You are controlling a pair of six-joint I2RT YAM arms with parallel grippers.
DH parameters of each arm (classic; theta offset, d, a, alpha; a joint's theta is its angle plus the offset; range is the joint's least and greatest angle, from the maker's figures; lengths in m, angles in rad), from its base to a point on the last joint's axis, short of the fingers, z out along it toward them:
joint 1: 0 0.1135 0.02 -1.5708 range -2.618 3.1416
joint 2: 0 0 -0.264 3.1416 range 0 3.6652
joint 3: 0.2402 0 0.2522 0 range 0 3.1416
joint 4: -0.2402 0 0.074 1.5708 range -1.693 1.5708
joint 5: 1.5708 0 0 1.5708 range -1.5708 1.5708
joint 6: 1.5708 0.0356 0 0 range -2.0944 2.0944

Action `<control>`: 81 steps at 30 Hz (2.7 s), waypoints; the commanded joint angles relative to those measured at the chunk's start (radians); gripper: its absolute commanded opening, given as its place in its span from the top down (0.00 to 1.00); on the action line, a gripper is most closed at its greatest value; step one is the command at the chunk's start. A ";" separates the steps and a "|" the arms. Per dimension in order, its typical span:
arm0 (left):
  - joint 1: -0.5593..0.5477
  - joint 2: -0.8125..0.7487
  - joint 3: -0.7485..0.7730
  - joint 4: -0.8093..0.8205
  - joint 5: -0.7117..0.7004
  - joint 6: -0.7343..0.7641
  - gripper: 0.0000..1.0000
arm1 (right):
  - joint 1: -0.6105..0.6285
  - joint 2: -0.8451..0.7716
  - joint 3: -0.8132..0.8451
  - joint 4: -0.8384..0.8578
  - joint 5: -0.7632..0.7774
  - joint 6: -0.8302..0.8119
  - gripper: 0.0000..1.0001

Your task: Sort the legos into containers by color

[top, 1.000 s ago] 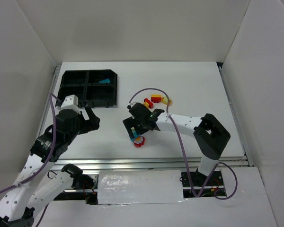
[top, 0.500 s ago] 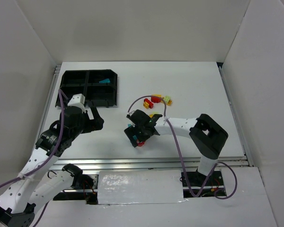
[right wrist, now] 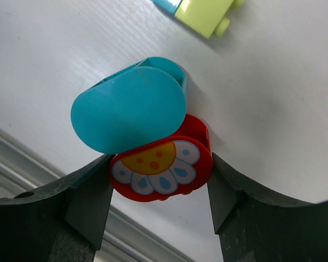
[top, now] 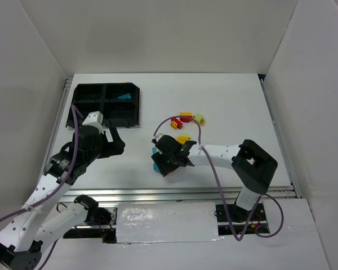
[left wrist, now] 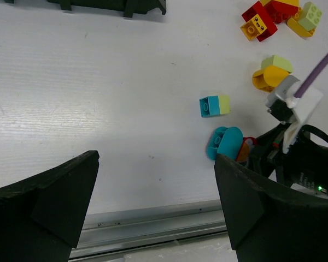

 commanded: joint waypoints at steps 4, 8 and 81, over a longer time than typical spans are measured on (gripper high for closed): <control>0.000 0.038 -0.010 0.039 0.055 -0.002 0.01 | 0.018 -0.219 -0.093 0.135 0.030 0.017 0.77; 0.000 0.064 -0.057 0.144 0.250 -0.013 0.00 | 0.028 -0.358 -0.165 0.187 0.000 0.026 0.77; -0.063 0.246 -0.042 -0.018 -0.127 -0.318 0.01 | 0.072 -0.524 -0.206 0.109 0.288 0.196 0.93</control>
